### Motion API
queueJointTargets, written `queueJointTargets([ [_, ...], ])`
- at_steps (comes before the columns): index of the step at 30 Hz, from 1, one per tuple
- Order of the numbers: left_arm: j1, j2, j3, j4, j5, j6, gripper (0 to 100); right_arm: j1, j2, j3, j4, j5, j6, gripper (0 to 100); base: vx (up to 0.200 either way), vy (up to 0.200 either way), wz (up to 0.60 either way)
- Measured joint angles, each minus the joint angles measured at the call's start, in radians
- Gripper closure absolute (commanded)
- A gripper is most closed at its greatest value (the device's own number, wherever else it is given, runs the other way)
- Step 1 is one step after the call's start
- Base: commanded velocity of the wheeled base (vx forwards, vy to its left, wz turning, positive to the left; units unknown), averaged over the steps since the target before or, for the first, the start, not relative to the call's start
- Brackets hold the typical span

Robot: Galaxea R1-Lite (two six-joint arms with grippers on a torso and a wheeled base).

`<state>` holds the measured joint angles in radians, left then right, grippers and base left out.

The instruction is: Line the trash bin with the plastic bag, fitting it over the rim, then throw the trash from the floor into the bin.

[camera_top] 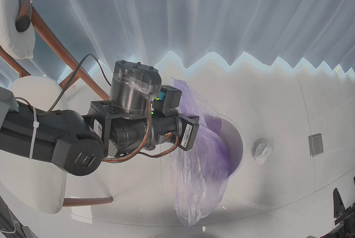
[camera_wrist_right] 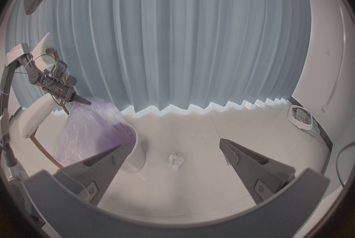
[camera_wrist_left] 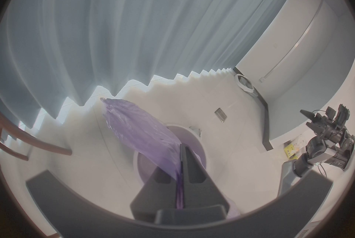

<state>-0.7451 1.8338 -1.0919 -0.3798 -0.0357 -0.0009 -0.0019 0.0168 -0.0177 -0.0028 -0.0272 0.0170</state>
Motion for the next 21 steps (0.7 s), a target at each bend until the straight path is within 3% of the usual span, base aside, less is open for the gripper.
queueJointTargets([
  [7,-0.018,-0.006,0.047,-0.002,0.078,0.028,100,0.001,0.0,0.0,0.0,0.0,-0.004,0,0.0,0.0,0.0],
  [13,-0.06,-0.013,0.143,-0.078,0.077,0.18,100,0.0,0.0,0.0,0.001,0.004,-0.02,0,0.0,0.0,0.0],
  [16,-0.083,-0.016,0.216,-0.135,0.059,0.275,100,0.0,0.0,0.0,0.001,0.005,-0.022,0,0.0,0.0,0.0],
  [21,-0.114,-0.024,0.346,-0.183,-0.047,0.394,100,0.001,0.0,0.0,0.003,0.004,0.006,0,0.0,0.0,0.0],
])
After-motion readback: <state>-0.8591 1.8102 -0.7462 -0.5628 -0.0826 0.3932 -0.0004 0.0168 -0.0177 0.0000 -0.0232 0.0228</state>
